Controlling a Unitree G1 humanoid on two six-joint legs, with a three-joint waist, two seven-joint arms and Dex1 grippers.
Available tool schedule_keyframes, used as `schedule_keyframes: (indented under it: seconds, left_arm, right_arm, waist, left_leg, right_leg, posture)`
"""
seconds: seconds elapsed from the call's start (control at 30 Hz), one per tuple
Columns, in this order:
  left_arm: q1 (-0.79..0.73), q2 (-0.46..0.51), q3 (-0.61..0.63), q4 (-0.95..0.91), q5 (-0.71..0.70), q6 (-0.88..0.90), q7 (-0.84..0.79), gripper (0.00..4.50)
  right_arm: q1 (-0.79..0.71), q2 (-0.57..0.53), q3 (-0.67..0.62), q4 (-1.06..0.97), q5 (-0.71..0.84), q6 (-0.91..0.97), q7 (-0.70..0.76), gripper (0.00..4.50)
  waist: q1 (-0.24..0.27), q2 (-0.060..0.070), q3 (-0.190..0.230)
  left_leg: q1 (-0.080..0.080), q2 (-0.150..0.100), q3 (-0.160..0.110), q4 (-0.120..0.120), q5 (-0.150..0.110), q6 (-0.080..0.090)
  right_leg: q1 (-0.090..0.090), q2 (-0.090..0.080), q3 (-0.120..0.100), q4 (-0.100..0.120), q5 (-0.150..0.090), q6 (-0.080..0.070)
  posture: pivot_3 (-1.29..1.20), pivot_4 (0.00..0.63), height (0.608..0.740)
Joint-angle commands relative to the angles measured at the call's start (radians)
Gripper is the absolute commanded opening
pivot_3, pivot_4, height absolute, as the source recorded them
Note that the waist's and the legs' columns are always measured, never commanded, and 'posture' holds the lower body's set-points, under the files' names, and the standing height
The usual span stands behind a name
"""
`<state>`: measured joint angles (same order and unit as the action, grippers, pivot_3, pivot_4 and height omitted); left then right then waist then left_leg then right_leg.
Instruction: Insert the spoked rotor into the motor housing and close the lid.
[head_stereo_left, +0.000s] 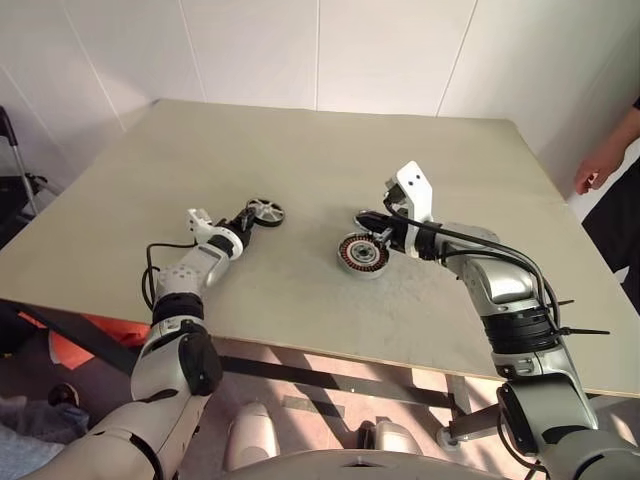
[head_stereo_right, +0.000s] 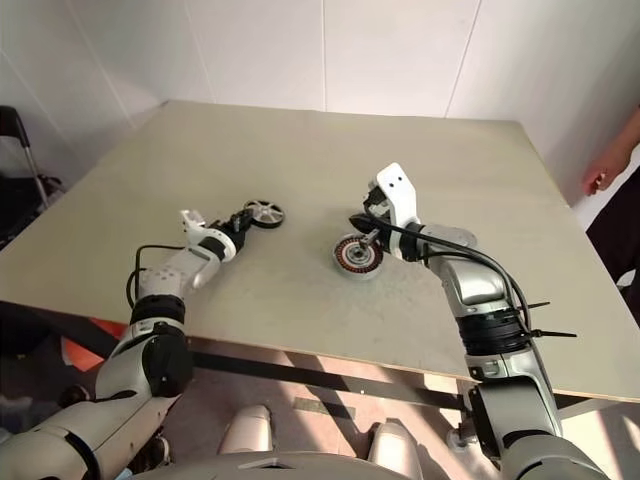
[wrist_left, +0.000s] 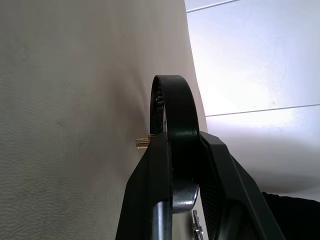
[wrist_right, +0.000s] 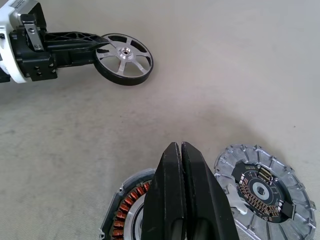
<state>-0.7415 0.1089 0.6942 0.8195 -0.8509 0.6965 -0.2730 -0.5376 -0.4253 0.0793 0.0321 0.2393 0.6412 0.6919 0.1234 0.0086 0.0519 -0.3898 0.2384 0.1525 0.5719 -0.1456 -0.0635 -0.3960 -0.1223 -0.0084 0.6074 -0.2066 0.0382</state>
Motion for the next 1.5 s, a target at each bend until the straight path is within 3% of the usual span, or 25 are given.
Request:
schedule_keyframes:
  seconds: [0.03,0.27,0.43,0.83,1.33,1.5]
  left_arm:
    - [0.007,-0.009,-0.019,-0.063,-0.061,0.111,-0.050,0.38]
    - [0.023,-0.013,-0.037,-0.147,-0.175,0.382,-0.095,0.38]
    - [-0.009,-0.028,-0.098,-0.149,-0.168,0.481,-0.112,0.38]
    - [-0.094,-0.102,-0.279,-0.098,-0.060,0.473,-0.187,0.38]
    - [-0.109,-0.121,-0.336,0.013,0.063,0.407,-0.254,0.38]
    - [-0.116,-0.123,-0.323,0.021,0.074,0.390,-0.260,1.99]
  right_arm:
    - [-0.026,-0.041,-0.059,0.019,-0.007,-0.026,-0.022,0.00]
    - [-0.032,-0.184,-0.084,0.185,-0.126,-0.111,-0.095,0.00]
    - [-0.054,-0.250,-0.069,0.334,-0.221,-0.157,-0.173,0.00]
    - [0.030,-0.235,-0.055,0.247,-0.253,-0.171,-0.156,0.00]
    - [0.049,-0.239,-0.077,0.213,-0.248,-0.152,-0.163,0.00]
    - [0.041,-0.232,-0.069,0.221,-0.250,-0.157,-0.165,0.00]
  waist:
    - [0.003,0.000,0.000]
    - [0.004,-0.001,0.001]
    - [0.001,0.000,0.001]
    - [0.001,-0.001,0.001]
    - [0.001,0.000,0.001]
    - [0.001,0.000,0.001]
  left_leg:
    - [0.000,0.000,0.000,0.000,0.000,0.000]
    - [-0.003,0.000,0.000,0.000,0.002,-0.003]
    - [-0.003,0.000,0.000,0.000,0.002,-0.003]
    - [-0.004,0.000,0.000,0.000,0.001,-0.002]
    - [-0.004,-0.001,0.000,0.001,-0.001,0.002]
    - [-0.003,-0.001,0.000,0.001,-0.001,0.002]
  right_leg:
    - [0.000,0.000,0.000,0.000,0.000,0.000]
    - [-0.002,0.000,-0.001,-0.001,0.000,0.000]
    - [-0.002,0.000,-0.001,-0.001,0.000,0.000]
    - [-0.003,0.000,-0.001,-0.002,0.000,0.000]
    - [-0.002,-0.001,-0.001,-0.001,0.000,0.000]
    - [-0.002,-0.001,-0.001,-0.001,0.000,0.000]
  posture:
    - [0.00,0.000,0.740]
    - [0.00,0.000,0.740]
    - [0.00,0.000,0.740]
    - [0.00,0.000,0.740]
    - [0.00,0.000,0.740]
    - [0.00,0.000,0.740]
